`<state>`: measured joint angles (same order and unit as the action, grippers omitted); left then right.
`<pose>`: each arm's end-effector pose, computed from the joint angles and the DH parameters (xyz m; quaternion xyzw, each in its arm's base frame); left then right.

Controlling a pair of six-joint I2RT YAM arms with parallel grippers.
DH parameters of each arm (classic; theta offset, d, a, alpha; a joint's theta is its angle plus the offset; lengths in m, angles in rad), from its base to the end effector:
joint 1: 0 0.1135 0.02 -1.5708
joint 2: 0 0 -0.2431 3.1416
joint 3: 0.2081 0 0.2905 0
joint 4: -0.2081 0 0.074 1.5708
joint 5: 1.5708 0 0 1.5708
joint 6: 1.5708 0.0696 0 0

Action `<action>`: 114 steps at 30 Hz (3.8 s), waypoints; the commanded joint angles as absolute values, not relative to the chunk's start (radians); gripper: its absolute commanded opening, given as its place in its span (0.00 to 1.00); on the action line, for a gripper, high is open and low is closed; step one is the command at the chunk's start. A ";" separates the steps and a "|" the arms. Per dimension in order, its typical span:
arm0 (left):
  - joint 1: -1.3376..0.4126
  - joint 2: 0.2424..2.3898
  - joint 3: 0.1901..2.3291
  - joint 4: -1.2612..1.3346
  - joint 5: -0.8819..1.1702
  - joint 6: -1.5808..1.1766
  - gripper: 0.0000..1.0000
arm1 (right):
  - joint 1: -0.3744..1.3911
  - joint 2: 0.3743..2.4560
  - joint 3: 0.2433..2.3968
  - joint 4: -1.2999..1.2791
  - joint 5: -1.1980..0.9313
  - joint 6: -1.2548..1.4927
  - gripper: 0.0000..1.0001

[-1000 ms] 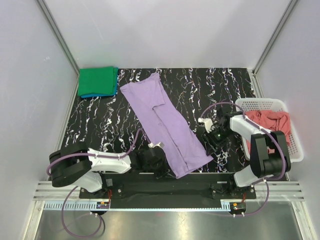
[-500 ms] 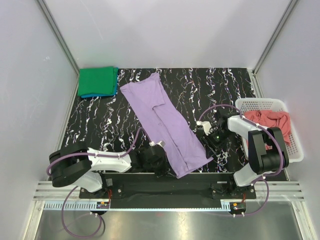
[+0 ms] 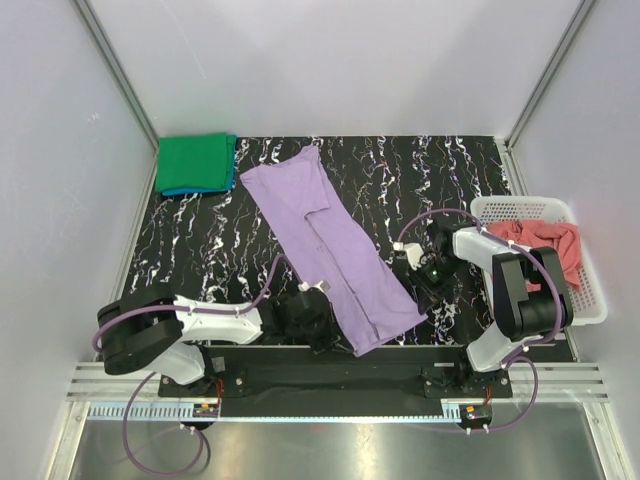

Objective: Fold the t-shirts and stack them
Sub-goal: Fold the tshirt

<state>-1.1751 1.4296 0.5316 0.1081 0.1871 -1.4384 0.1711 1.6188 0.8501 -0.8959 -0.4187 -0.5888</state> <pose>0.1076 -0.2911 0.0682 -0.0856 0.9174 -0.3884 0.0155 0.2561 0.0730 0.0649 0.3533 -0.9110 -0.2126 0.0018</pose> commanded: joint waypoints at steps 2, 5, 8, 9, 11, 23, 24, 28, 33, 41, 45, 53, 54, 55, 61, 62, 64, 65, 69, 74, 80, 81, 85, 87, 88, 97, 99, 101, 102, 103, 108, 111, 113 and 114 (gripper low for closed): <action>-1.147 1.385 0.525 0.144 0.225 -1.454 0.00 | 0.178 1.591 0.867 -0.903 -0.342 -0.571 0.10; -1.132 1.344 0.525 0.108 0.225 -1.451 0.00 | 0.178 1.575 0.915 -0.931 -0.311 -0.560 0.00; -1.109 1.293 0.519 0.068 0.219 -1.451 0.00 | 0.186 1.586 1.008 -0.974 -0.340 -0.537 0.00; -1.103 1.286 0.518 0.060 0.210 -1.450 0.00 | 0.186 1.609 1.035 -0.989 -0.360 -0.514 0.00; -1.086 1.267 0.529 0.031 0.206 -1.447 0.00 | 0.195 1.643 1.110 -1.037 -0.370 -0.494 0.00; -0.947 1.175 0.571 -0.184 0.131 -1.396 0.00 | 0.278 1.840 1.406 -1.138 -0.382 -0.324 0.00; -0.924 1.166 0.577 -0.205 0.120 -1.387 0.00 | 0.281 1.862 1.437 -1.169 -0.383 -0.304 0.00; -0.868 1.163 0.624 -0.271 0.091 -1.351 0.00 | 0.299 1.924 1.599 -1.207 -0.397 -0.259 0.00; -0.775 1.187 0.696 -0.336 0.064 -1.279 0.00 | 0.322 1.994 1.723 -1.232 -0.411 -0.229 0.00; -0.672 1.245 0.801 -0.409 0.046 -1.178 0.00 | 0.339 2.095 1.891 -1.247 -0.411 -0.141 0.00; -0.641 1.269 0.839 -0.431 0.040 -1.151 0.00 | 0.360 2.138 1.971 -1.252 -0.413 -0.124 0.00; -0.578 1.259 0.873 -0.497 0.003 -1.088 0.00 | 0.382 2.203 2.092 -1.264 -0.416 -0.103 0.00; -0.572 1.262 0.873 -0.497 0.003 -1.083 0.00 | 0.383 2.209 2.115 -1.262 -0.417 -0.097 0.00; -0.563 1.266 0.870 -0.497 0.003 -1.074 0.00 | 0.385 2.224 2.126 -1.259 -0.431 -0.091 0.00; -0.497 1.296 0.880 -0.472 0.011 -1.025 0.00 | 0.396 2.301 2.233 -1.261 -0.425 -0.066 0.00; -0.479 1.308 0.890 -0.472 0.011 -1.019 0.00 | 0.396 2.316 2.243 -1.258 -0.422 -0.055 0.00; -0.462 1.325 0.896 -0.457 0.017 -1.002 0.00 | 0.397 2.336 2.281 -1.255 -0.428 -0.049 0.00; -0.444 1.334 0.899 -0.448 0.029 -0.987 0.00 | 0.396 2.348 2.287 -1.244 -0.429 -0.037 0.00; -0.411 1.382 0.931 -0.434 0.037 -0.943 0.00 | 0.397 2.378 2.325 -1.215 -0.443 -0.006 0.00; -0.377 1.407 0.985 -0.439 0.028 -0.902 0.00 | 0.397 2.391 2.350 -1.192 -0.459 0.021 0.00; -0.333 1.456 1.015 -0.431 0.052 -0.882 0.00 | 0.396 2.448 2.445 -1.215 -0.442 0.021 0.00; -0.328 1.460 1.020 -0.426 0.054 -0.877 0.00 | 0.397 2.457 2.474 -1.216 -0.436 0.023 0.00; -0.304 1.499 1.046 -0.417 0.077 -0.864 0.00 | 0.396 2.485 2.514 -1.187 -0.431 0.044 0.00; -0.291 1.532 1.061 -0.388 0.093 -0.856 0.00 | 0.396 2.487 2.514 -1.151 -0.423 0.055 0.02; -0.288 1.542 1.066 -0.376 0.113 -0.844 0.00 | 0.396 2.490 2.511 -1.138 -0.422 0.064 0.02; -0.253 1.606 1.115 -0.344 0.112 -0.818 0.00 | 0.393 2.500 2.503 -1.042 -0.403 0.072 0.00; -0.249 1.605 1.114 -0.322 0.118 -0.810 0.00 | 0.390 2.500 2.503 -1.026 -0.396 0.074 0.00; -0.241 1.617 1.126 -0.313 0.126 -0.807 0.00 | 0.385 2.503 2.506 -1.008 -0.396 0.077 0.00; -0.236 1.630 1.134 -0.301 0.133 -0.804 0.00 | 0.382 2.503 2.505 -0.996 -0.396 0.080 0.00; -0.236 1.637 1.134 -0.299 0.133 -0.802 0.00 | 0.382 2.505 2.505 -0.988 -0.399 0.080 0.00; -0.219 1.689 1.183 -0.318 0.137 -0.795 0.00 | 0.376 2.514 2.506 -0.940 -0.411 0.089 0.00; -0.215 1.715 1.206 -0.330 0.123 -0.781 0.00 | 0.374 2.537 2.513 -0.919 -0.423 0.103 0.01; -0.207 1.730 1.210 -0.325 0.121 -0.779 0.00 | 0.376 2.546 2.505 -0.902 -0.428 0.112 0.01; -0.206 1.744 1.215 -0.324 0.121 -0.781 0.00 | 0.373 2.551 2.500 -0.897 -0.426 0.115 0.01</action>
